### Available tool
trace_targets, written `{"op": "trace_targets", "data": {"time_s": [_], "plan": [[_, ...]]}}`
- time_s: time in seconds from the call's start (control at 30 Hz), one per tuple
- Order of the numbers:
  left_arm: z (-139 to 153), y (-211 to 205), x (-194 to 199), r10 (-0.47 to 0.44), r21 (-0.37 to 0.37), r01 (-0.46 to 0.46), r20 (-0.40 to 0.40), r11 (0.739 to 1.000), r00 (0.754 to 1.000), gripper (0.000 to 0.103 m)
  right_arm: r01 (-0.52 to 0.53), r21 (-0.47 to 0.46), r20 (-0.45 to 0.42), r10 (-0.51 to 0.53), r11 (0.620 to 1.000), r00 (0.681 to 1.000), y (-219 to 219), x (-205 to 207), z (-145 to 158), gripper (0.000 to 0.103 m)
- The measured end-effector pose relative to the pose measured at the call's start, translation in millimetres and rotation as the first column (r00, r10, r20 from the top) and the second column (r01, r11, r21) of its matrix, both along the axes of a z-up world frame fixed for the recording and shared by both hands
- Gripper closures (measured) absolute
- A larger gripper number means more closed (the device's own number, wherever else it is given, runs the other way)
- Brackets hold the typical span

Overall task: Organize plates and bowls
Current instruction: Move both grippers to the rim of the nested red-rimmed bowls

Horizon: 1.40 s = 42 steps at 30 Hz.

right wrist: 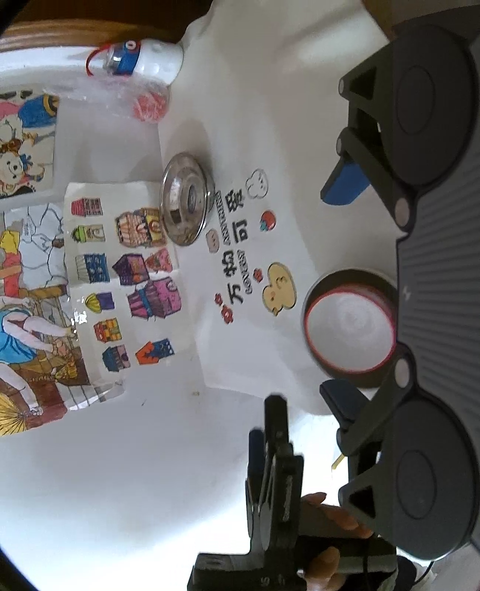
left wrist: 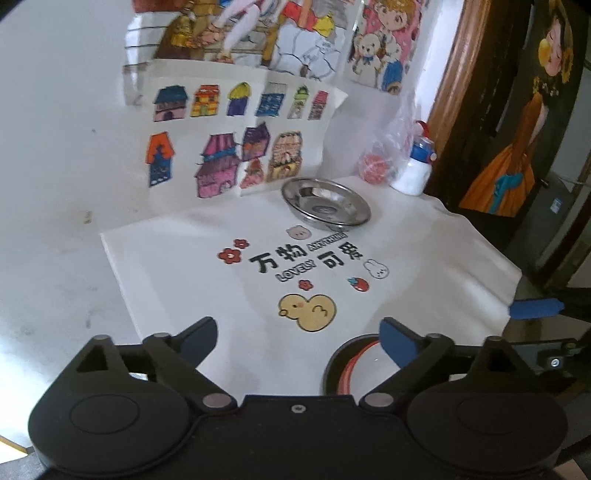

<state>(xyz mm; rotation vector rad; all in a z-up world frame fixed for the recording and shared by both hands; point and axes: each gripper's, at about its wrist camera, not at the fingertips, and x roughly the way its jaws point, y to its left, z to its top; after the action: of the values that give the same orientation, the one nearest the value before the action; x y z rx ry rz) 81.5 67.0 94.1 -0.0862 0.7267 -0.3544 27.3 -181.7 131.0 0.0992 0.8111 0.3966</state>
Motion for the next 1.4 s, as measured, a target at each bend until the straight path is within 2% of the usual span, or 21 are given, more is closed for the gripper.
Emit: {"op": "trace_targets", "data": {"time_s": [0.1, 0.33, 0.47, 0.63, 0.77, 0.9, 1.03, 1.23, 1.4], "plan": [[-5.3, 5.8, -9.1, 0.053, 0.014, -0.053, 0.021, 0.998, 0.998, 0.001, 0.031, -0.006, 0.033, -0.031, 1.000, 0.999, -3.3, -10.4, -4.8, 0.000], [-21.9, 9.9, -22.2, 0.153, 0.073, -0.157, 0.054, 0.985, 0.987, 0.001, 0.081, -0.052, 0.042, -0.079, 0.995, 0.996, -1.6, -19.3, -25.1, 0.000], [-28.9, 13.6, -27.0, 0.182, 0.067, -0.185, 0.059, 0.980, 0.982, 0.001, 0.096, -0.107, 0.074, -0.088, 0.990, 0.993, 2.4, -24.5, -31.7, 0.000], [-34.8, 15.0, -31.1, 0.196, 0.085, -0.202, 0.072, 0.976, 0.978, 0.001, 0.116, -0.089, 0.047, -0.112, 0.989, 0.993, -3.3, -26.5, -36.6, 0.000], [-39.2, 16.3, -33.3, 0.194, 0.108, -0.201, 0.072, 0.974, 0.978, 0.001, 0.136, -0.070, 0.017, -0.135, 0.988, 0.991, -9.1, -26.5, -41.5, 0.000], [-46.4, 23.3, -34.5, 0.177, 0.045, -0.179, 0.041, 0.983, 0.983, 0.001, 0.165, -0.018, -0.015, -0.165, 0.986, 0.986, -17.6, -26.5, -49.0, 0.000], [-50.1, 24.3, -36.4, 0.167, 0.021, -0.167, 0.017, 0.986, 0.986, 0.001, 0.178, -0.045, -0.027, -0.179, 0.983, 0.983, -16.5, -23.0, -57.1, 0.000], [-49.3, 10.7, -39.8, 0.094, 0.071, -0.096, 0.032, 0.993, 0.995, 0.001, 0.142, -0.056, -0.065, -0.146, 0.988, 0.987, -10.1, -14.3, -63.0, 0.000], [-53.5, 6.4, -34.5, 0.076, 0.069, -0.076, 0.010, 0.995, 0.997, 0.001, 0.111, -0.066, -0.089, -0.116, 0.992, 0.989, -5.3, -7.5, -66.5, 0.000]]}}
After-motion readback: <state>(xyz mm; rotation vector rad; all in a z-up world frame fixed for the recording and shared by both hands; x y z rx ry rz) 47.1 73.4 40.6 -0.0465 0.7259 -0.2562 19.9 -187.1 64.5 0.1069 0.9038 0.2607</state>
